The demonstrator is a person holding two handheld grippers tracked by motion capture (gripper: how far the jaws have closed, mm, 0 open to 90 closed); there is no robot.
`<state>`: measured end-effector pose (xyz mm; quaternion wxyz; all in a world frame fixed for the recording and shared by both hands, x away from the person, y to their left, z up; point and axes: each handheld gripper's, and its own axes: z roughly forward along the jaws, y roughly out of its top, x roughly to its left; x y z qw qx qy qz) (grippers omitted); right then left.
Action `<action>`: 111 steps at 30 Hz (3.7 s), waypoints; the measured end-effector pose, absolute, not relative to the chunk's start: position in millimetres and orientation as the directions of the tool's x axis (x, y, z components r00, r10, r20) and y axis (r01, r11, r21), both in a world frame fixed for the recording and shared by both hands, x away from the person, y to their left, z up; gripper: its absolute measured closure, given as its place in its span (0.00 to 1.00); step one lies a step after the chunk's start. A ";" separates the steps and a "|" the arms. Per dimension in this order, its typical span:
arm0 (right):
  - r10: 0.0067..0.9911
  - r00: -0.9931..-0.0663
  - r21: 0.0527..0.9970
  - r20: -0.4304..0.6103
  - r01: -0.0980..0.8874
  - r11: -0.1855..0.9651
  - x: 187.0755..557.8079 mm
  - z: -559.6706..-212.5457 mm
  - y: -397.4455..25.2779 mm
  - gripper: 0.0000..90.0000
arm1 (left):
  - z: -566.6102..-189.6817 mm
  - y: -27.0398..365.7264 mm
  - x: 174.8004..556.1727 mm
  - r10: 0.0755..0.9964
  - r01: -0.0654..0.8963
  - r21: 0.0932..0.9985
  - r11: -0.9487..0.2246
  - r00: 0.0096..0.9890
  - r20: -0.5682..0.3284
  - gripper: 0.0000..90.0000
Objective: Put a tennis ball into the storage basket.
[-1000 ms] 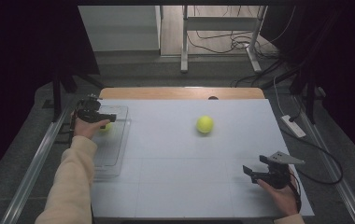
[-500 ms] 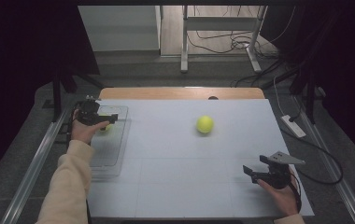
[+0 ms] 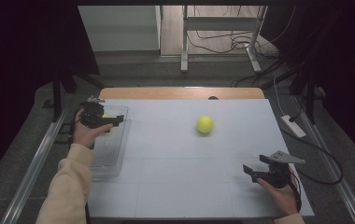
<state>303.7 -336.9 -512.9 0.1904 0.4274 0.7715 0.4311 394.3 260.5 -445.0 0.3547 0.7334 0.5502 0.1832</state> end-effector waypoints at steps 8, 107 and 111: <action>0.826 -0.558 0.828 0.074 0.496 0.261 302.3 -512.5 -338.0 0.16 | -443.0 257.5 388.1 0.927 0.667 0.732 -0.140 0.349 -0.140 0.11; 0.814 -0.577 0.836 0.060 0.475 0.275 296.0 -509.4 -332.9 0.15 | -428.1 104.6 396.3 0.767 0.539 0.757 -0.370 0.636 -0.079 0.11; 0.813 -0.579 0.836 0.058 0.473 0.278 296.1 -509.5 -332.4 0.15 | -429.1 98.7 398.2 0.762 0.539 0.755 -0.374 0.643 -0.082 0.11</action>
